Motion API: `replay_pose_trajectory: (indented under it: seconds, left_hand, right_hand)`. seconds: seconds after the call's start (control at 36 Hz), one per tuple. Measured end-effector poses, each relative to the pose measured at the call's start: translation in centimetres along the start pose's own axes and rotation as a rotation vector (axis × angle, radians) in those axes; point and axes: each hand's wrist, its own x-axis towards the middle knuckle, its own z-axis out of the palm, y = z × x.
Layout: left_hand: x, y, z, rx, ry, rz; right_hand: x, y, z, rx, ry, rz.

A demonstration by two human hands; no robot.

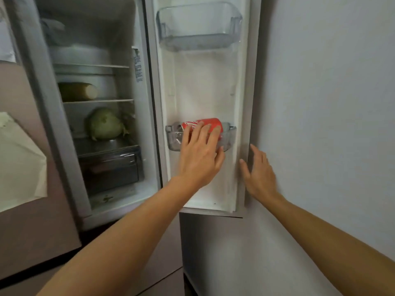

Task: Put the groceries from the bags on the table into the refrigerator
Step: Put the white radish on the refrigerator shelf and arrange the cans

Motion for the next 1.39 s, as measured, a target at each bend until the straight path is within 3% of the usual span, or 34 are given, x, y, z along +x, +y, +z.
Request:
replay_pose_trajectory:
  seconds: [0.33, 0.69, 0.89, 1.03, 1.25, 1.39]
  left_hand:
    - [-1.4, -0.8, -2.1, -0.069, 0.114, -0.048]
    - [-8.0, -11.5, -10.3, -0.093, 0.010, -0.142]
    - [-11.8, -16.0, -12.2, -0.082, -0.074, -0.275]
    - [-14.5, -18.7, -12.9, -0.013, -0.104, -0.328]
    - [-15.8, -21.5, -14.1, 0.055, -0.023, -0.356]
    - [-15.0, -22.8, -14.1, 0.164, 0.030, -0.353]
  right_hand:
    - [-1.5, -0.7, -0.1, 0.154, -0.073, 0.015]
    - [-9.9, -10.6, 0.0, 0.274, -0.029, -0.022]
    - [-13.8, -15.8, 1.8, 0.217, -0.072, -0.123]
    - [-14.8, -17.8, 2.7, 0.111, -0.102, -0.296]
    - [-13.7, -20.5, 6.6, 0.133, -0.112, -0.549]
    - [-11.1, -21.2, 10.8, 0.025, -0.121, -0.660]
